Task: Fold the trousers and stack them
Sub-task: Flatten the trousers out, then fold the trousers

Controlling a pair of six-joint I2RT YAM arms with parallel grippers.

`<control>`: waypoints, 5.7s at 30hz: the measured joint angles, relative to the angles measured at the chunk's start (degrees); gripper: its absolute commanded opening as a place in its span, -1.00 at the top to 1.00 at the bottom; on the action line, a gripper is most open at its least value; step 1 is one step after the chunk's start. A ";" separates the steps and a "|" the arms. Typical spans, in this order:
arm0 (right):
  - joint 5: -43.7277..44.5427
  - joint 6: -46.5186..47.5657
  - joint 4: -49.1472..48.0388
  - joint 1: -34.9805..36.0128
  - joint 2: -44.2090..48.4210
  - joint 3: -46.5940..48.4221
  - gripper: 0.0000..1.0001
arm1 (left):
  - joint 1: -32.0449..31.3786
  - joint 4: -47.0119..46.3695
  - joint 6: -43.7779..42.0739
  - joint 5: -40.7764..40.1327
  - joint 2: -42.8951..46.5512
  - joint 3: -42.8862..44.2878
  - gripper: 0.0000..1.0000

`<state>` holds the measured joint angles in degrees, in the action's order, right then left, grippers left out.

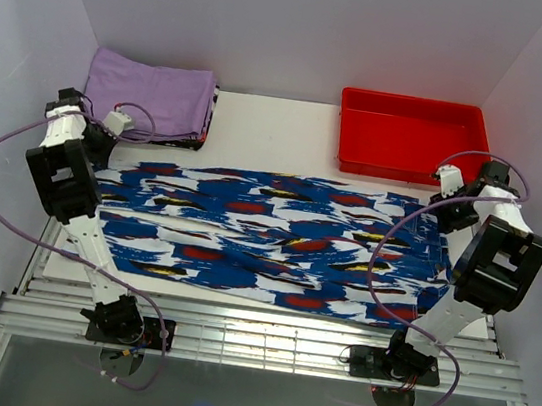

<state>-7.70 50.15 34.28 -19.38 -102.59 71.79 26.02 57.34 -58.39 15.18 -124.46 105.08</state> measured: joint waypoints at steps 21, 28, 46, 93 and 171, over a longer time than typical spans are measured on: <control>-22.56 19.28 18.82 -4.83 -18.84 28.52 -0.40 | -0.92 -6.49 -1.77 -0.68 -3.85 -0.55 1.00; -23.98 25.35 21.07 -3.43 -22.12 31.30 -0.37 | -0.92 -6.71 -2.84 -0.85 -3.41 -1.09 1.00; -20.92 31.28 23.08 0.28 -24.22 31.87 0.85 | -0.81 -7.54 -2.21 -0.44 -2.62 -1.09 1.00; -39.80 53.70 28.06 -21.66 21.35 -3.48 0.85 | 32.06 -15.98 -8.50 37.24 42.77 -41.53 1.00; -26.14 43.98 23.43 -23.74 8.33 -4.09 0.85 | 14.91 -23.23 -20.20 12.41 38.34 -61.26 1.00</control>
<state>-33.85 94.13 57.71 -43.11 -94.26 67.70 40.93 34.11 -78.59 27.59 -86.13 43.81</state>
